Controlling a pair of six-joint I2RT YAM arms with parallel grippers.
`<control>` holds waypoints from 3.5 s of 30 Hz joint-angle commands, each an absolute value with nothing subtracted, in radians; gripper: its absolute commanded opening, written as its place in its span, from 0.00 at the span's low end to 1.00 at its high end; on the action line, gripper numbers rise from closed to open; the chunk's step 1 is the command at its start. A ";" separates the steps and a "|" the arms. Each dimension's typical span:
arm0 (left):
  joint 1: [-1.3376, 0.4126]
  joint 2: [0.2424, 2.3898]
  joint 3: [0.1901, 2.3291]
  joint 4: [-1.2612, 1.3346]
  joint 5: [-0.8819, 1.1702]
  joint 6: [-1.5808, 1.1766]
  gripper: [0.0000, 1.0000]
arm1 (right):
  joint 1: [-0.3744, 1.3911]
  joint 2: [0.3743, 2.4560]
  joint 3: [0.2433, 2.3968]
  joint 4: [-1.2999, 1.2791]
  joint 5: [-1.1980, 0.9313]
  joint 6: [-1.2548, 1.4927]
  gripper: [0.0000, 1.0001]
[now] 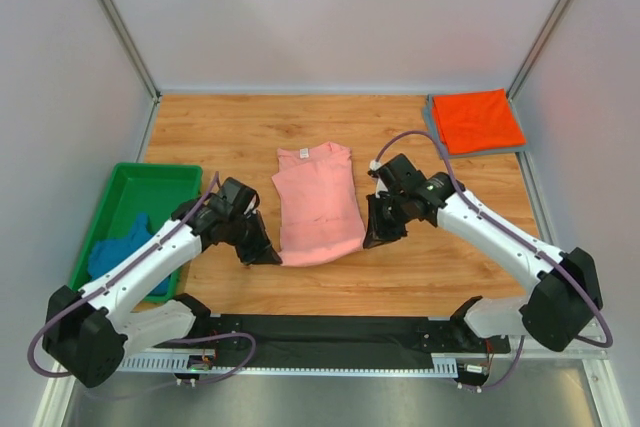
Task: Fold and stack the t-shirts
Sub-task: Fold the tshirt
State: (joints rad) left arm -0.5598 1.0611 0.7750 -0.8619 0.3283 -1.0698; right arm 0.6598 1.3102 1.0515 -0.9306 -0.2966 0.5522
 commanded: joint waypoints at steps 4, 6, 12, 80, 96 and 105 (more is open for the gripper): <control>-0.494 1.163 0.948 -0.893 0.290 -0.976 0.00 | 0.643 1.416 1.189 -0.911 -0.222 0.517 0.00; -0.457 1.206 0.994 -0.897 0.296 -0.940 0.00 | 0.628 1.452 1.235 -0.902 -0.218 0.512 0.00; -0.378 1.339 1.164 -0.905 0.310 -0.867 0.00 | 0.597 1.584 1.441 -0.922 -0.216 0.450 0.00; -0.141 2.003 1.567 -0.712 0.448 -0.407 0.55 | 0.360 2.097 1.618 -0.606 -0.568 0.339 0.46; -0.153 2.011 1.385 -0.606 0.537 -0.396 0.18 | 0.364 2.088 1.471 -0.518 -0.657 0.327 0.20; -0.216 1.844 1.215 -0.646 0.560 -0.489 0.00 | 0.367 1.907 1.231 -0.537 -0.640 0.308 0.03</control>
